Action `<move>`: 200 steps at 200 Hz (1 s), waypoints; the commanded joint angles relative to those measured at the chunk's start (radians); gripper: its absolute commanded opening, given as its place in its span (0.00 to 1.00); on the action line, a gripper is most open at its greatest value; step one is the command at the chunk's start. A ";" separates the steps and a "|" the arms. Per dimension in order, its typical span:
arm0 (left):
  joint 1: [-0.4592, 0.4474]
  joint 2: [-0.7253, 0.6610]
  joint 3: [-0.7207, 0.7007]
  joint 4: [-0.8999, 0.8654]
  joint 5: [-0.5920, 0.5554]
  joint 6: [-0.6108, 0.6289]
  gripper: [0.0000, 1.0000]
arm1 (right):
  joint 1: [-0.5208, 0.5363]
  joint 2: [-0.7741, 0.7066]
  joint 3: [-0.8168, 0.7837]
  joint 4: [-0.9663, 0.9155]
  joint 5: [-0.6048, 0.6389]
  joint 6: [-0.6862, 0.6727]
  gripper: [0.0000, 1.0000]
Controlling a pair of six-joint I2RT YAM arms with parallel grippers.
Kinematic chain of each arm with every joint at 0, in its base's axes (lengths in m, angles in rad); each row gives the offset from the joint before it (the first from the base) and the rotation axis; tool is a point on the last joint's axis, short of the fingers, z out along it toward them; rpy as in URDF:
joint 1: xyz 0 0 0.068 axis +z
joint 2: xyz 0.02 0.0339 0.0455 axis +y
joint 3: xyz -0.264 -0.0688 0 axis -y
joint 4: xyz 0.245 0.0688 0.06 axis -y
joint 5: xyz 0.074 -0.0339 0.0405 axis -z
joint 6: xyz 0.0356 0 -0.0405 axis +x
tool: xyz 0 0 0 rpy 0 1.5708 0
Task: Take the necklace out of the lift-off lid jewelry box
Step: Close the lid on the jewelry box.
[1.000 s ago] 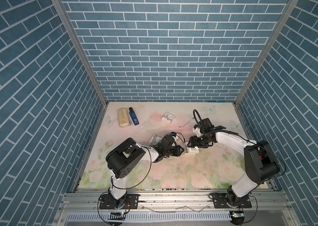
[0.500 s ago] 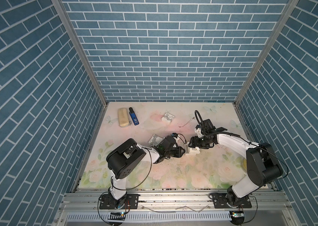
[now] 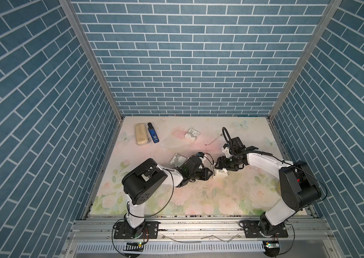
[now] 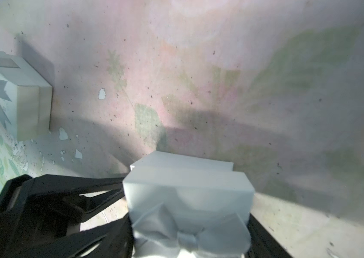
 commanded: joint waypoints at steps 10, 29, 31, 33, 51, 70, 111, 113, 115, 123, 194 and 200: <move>-0.005 0.010 0.008 0.016 0.016 0.009 0.38 | 0.012 0.040 0.047 -0.015 -0.069 -0.038 0.73; -0.005 0.023 0.019 0.019 0.029 0.013 0.38 | 0.015 0.051 0.061 -0.026 -0.092 -0.058 0.74; -0.005 0.025 0.020 0.019 0.030 0.013 0.38 | 0.015 0.052 0.061 -0.027 -0.094 -0.059 0.74; -0.005 0.026 0.020 0.021 0.031 0.013 0.38 | 0.015 0.054 0.063 -0.029 -0.095 -0.061 0.74; -0.005 0.032 0.025 0.024 0.038 0.013 0.38 | 0.017 0.059 0.069 -0.033 -0.106 -0.065 0.74; -0.005 0.034 0.026 0.023 0.039 0.018 0.38 | 0.016 0.059 0.069 -0.027 -0.131 -0.071 0.74; 0.000 0.025 0.028 0.002 0.040 0.050 0.38 | 0.021 0.059 0.069 -0.022 -0.179 -0.107 0.75; 0.000 0.025 0.028 0.001 0.041 0.050 0.38 | 0.021 0.060 0.070 -0.023 -0.178 -0.109 0.75; -0.001 0.025 0.029 0.001 0.042 0.051 0.38 | 0.022 0.061 0.071 -0.024 -0.179 -0.109 0.75; 0.001 0.026 0.031 0.000 0.044 0.055 0.38 | 0.026 0.067 0.077 -0.026 -0.180 -0.114 0.75; 0.016 -0.025 0.029 -0.113 0.033 0.116 0.36 | 0.061 0.114 0.111 -0.086 -0.047 -0.138 0.76; 0.020 -0.033 0.024 -0.123 0.033 0.119 0.37 | 0.061 0.113 0.109 -0.089 -0.031 -0.138 0.76</move>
